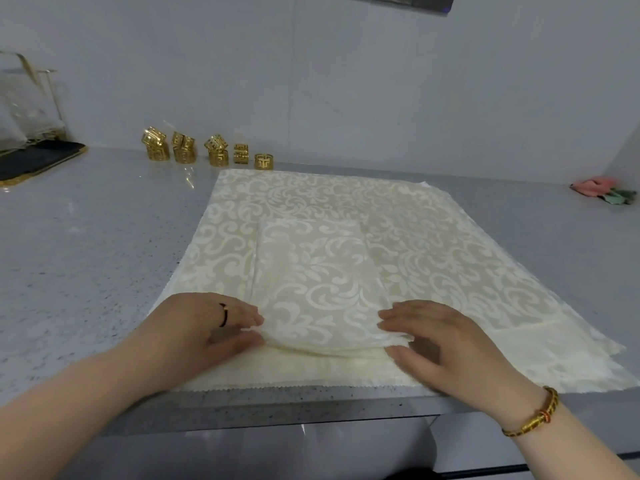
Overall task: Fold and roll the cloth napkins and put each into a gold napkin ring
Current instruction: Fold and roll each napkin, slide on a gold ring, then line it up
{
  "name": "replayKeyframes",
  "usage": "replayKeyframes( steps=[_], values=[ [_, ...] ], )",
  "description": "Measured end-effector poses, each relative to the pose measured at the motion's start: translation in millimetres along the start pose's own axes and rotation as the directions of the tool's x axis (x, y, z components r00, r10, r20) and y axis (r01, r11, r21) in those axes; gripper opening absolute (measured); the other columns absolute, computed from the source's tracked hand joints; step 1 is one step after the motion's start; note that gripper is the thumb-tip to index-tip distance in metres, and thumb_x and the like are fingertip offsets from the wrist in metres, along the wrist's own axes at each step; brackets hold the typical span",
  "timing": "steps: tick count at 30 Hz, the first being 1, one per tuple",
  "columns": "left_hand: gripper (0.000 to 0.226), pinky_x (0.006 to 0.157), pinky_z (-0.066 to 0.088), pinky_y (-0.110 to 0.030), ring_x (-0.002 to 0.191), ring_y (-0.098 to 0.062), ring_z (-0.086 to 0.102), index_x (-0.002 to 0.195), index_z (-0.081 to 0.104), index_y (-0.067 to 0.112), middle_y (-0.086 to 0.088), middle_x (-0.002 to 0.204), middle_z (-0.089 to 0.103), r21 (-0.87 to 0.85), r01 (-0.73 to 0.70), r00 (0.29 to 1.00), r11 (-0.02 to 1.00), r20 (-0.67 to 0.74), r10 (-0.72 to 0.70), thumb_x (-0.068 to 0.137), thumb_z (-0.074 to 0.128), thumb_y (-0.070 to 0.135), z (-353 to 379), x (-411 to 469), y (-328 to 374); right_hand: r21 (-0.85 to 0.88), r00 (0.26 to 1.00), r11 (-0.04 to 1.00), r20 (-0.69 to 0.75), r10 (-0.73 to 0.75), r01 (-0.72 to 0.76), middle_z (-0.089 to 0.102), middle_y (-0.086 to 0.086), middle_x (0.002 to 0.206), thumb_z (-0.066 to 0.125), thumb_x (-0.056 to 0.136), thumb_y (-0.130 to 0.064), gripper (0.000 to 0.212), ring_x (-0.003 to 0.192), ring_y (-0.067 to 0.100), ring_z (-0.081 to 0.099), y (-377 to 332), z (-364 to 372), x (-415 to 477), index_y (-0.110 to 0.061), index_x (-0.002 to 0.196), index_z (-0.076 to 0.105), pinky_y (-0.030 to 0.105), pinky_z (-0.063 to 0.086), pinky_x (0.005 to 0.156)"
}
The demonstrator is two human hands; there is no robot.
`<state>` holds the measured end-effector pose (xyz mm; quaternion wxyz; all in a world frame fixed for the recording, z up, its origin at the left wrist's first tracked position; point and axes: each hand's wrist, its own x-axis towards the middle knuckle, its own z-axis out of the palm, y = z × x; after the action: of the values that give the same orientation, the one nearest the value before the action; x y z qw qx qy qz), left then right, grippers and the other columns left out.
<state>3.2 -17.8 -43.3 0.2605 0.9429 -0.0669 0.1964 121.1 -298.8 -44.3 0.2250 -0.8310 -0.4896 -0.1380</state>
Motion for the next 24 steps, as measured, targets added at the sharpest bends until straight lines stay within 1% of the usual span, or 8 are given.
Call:
replayKeyframes(
  steps=[2,6,9,11,14,16,21,24],
  values=[
    [0.021,0.071,0.037,0.003,0.082,0.02,0.054,0.065,0.066,0.042,0.045,0.074,0.056,-0.072,0.136,0.991,0.988,0.0,-0.137,0.076,0.058,0.059,0.7,0.4,3.9,0.032,1.0,0.999,-0.008,0.003,-0.002,0.065,-0.016,0.103,0.036,0.085,-0.064,0.057,0.106,0.0,0.049,-2.9,-0.9,1.5,-0.02,0.102,0.069,0.001,0.024,0.098],
    [0.009,0.05,0.037,-0.012,0.051,-0.007,0.051,0.078,0.058,0.035,0.0,0.059,0.06,-0.184,0.234,0.968,0.955,-0.045,-0.246,0.085,0.058,0.03,-2.9,6.8,8.2,0.012,0.999,1.0,0.03,0.015,-0.015,0.058,-0.021,0.103,0.05,0.071,-0.067,0.058,0.103,-0.005,0.044,-6.2,1.1,3.7,-0.025,0.109,0.063,0.0,0.028,0.095],
    [0.013,0.046,0.035,-0.012,0.046,-0.006,0.046,0.074,0.058,0.036,0.006,0.05,0.053,-0.201,0.242,0.966,0.949,-0.047,-0.256,0.086,0.056,0.03,-3.0,8.4,9.7,-0.03,0.999,0.999,-0.031,0.017,-0.018,0.067,-0.014,0.093,0.054,0.074,-0.049,0.04,0.096,0.0,0.049,-10.7,4.3,9.5,-0.022,0.1,0.068,0.002,0.035,0.085],
    [0.014,0.047,0.035,-0.012,0.048,-0.005,0.047,0.071,0.059,0.04,0.005,0.052,0.056,-0.21,0.262,0.962,0.942,-0.022,-0.272,0.08,0.058,0.05,-4.8,6.5,10.7,0.023,0.996,0.999,-0.077,0.049,-0.047,0.069,-0.012,0.083,0.052,0.078,-0.04,0.032,0.09,0.0,0.052,-11.9,5.7,11.9,-0.018,0.091,0.072,-0.002,0.03,0.087],
    [0.056,0.063,0.038,-0.005,0.077,0.012,0.054,0.083,0.051,0.064,0.032,0.084,0.061,-0.114,0.272,0.962,0.955,0.068,-0.266,0.034,0.042,0.088,-8.8,2.8,11.6,0.178,0.98,0.969,-0.069,0.187,-0.172,0.063,-0.029,0.075,0.048,0.077,-0.041,0.035,0.089,-0.011,0.052,-13.7,4.6,11.7,-0.021,0.089,0.074,0.001,0.035,0.083],
    [0.069,0.075,0.031,0.003,0.094,0.03,0.036,0.082,0.047,0.072,0.048,0.093,0.05,0.055,0.203,0.964,0.978,0.164,-0.209,0.017,0.034,0.094,-10.2,1.2,15.3,0.241,0.959,0.934,-0.034,0.281,-0.265,0.061,-0.028,0.069,0.055,0.081,-0.034,0.023,0.088,-0.007,0.052,-16.2,3.5,13.1,-0.021,0.085,0.074,0.008,0.038,0.077],
    [0.044,0.084,0.038,-0.007,0.096,0.016,0.047,0.076,0.059,0.056,0.04,0.09,0.055,0.017,0.171,0.97,0.985,0.171,-0.171,0.047,0.029,0.071,-7.2,7.4,20.0,0.386,0.883,0.802,0.076,0.464,-0.455,0.06,-0.008,0.062,0.057,0.085,-0.01,0.027,0.071,0.0,0.052,-19.9,0.8,21.7,-0.028,0.066,0.062,0.006,0.037,0.063],
    [0.026,0.06,0.044,-0.015,0.061,-0.008,0.057,0.067,0.064,0.023,0.008,0.068,0.06,-0.126,0.343,0.939,0.931,0.062,-0.337,0.07,0.063,0.049,-5.5,13.2,19.1,0.477,0.835,0.705,0.127,0.536,-0.525,0.046,-0.004,0.053,0.058,0.085,-0.011,0.016,0.048,0.005,0.039,-17.8,0.8,24.9,-0.004,0.071,0.062,0.011,0.032,0.049]
  ],
)
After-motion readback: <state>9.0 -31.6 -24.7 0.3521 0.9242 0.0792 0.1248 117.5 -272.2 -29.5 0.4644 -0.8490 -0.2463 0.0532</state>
